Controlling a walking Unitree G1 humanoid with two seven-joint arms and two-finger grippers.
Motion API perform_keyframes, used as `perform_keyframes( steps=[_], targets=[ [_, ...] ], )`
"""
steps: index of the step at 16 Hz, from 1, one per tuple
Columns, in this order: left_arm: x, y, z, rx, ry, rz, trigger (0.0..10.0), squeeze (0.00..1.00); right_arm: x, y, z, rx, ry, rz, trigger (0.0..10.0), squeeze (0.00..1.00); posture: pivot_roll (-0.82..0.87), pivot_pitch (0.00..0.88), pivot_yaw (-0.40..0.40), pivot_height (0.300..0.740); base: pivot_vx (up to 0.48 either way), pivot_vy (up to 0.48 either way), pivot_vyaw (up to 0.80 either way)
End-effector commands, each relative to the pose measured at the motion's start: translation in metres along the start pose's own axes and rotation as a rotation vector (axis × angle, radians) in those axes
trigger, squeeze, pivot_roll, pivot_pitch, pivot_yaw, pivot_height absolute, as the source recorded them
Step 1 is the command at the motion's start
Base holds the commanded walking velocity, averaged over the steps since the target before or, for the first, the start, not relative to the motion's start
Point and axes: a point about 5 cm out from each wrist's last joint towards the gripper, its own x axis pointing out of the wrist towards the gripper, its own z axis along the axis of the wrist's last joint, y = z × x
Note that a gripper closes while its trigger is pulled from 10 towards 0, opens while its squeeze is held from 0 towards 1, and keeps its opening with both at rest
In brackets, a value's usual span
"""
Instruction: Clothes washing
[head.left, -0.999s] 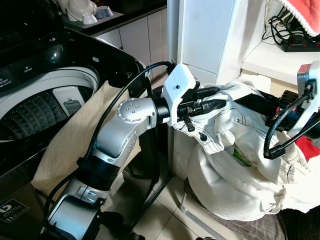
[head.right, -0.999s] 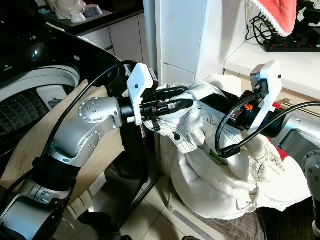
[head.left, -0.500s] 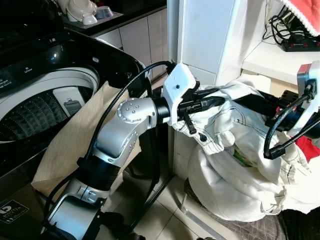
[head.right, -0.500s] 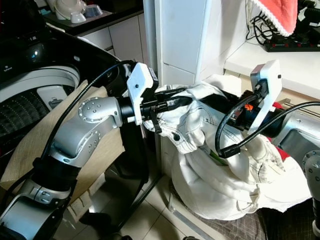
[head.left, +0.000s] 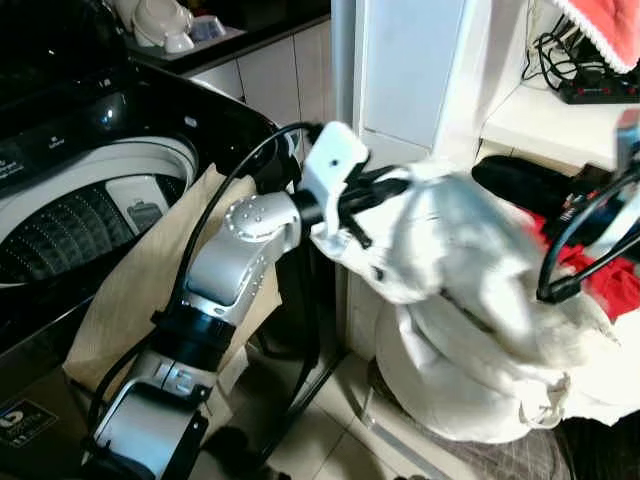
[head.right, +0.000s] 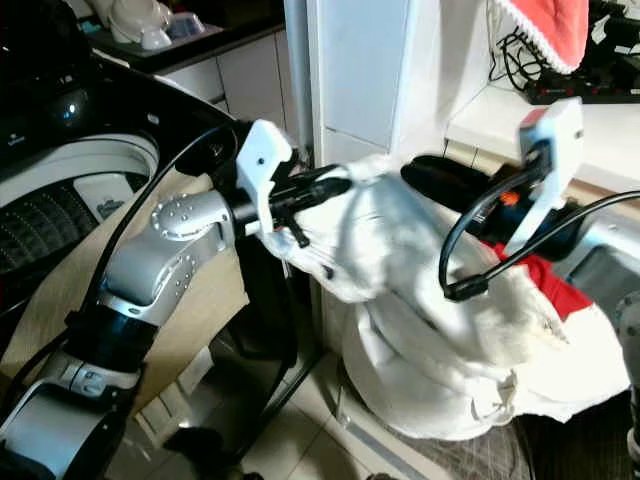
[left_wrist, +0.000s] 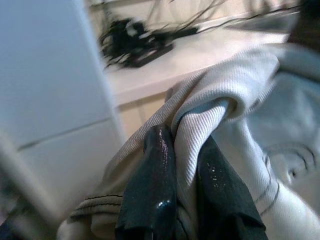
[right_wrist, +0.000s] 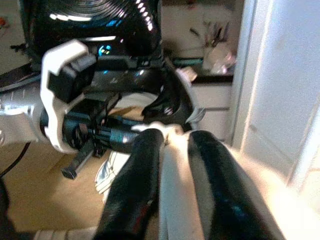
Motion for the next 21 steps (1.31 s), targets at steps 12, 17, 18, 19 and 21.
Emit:
perform_keyframes(
  steps=[12, 17, 18, 19, 21],
  targets=[
    [-0.142, 0.155, 0.191, 0.818, -0.351, 1.185, 0.0, 0.00, -0.001, 0.010, 0.034, -0.035, -0.217, 0.031, 10.0, 0.00, -0.17, 0.000, 0.088, 0.740, 0.000, 0.000, 0.00],
    [-0.165, 0.196, 0.074, 0.633, 0.291, 1.258, 10.0, 0.00, 0.023, 0.032, 0.014, -0.008, -0.151, 0.113, 10.0, 0.00, -0.16, 0.000, 0.083, 0.740, 0.000, 0.000, 0.00],
    [-0.165, 0.195, 0.045, 0.539, 0.409, 1.207, 10.0, 0.00, 0.027, 0.036, 0.011, -0.002, -0.139, 0.127, 10.0, 0.00, -0.17, 0.000, 0.085, 0.740, 0.000, 0.000, 0.00],
    [-0.169, 0.193, 0.022, 0.463, 0.486, 1.190, 10.0, 0.00, 0.031, 0.043, 0.008, 0.002, -0.117, 0.152, 10.0, 0.00, -0.17, 0.000, 0.085, 0.740, 0.000, 0.000, 0.00],
    [-0.172, 0.191, 0.006, 0.315, 0.499, 1.187, 10.0, 0.00, 0.033, 0.052, 0.002, 0.007, -0.080, 0.193, 10.0, 0.00, -0.17, 0.000, 0.084, 0.740, 0.000, 0.000, 0.00]
  ],
)
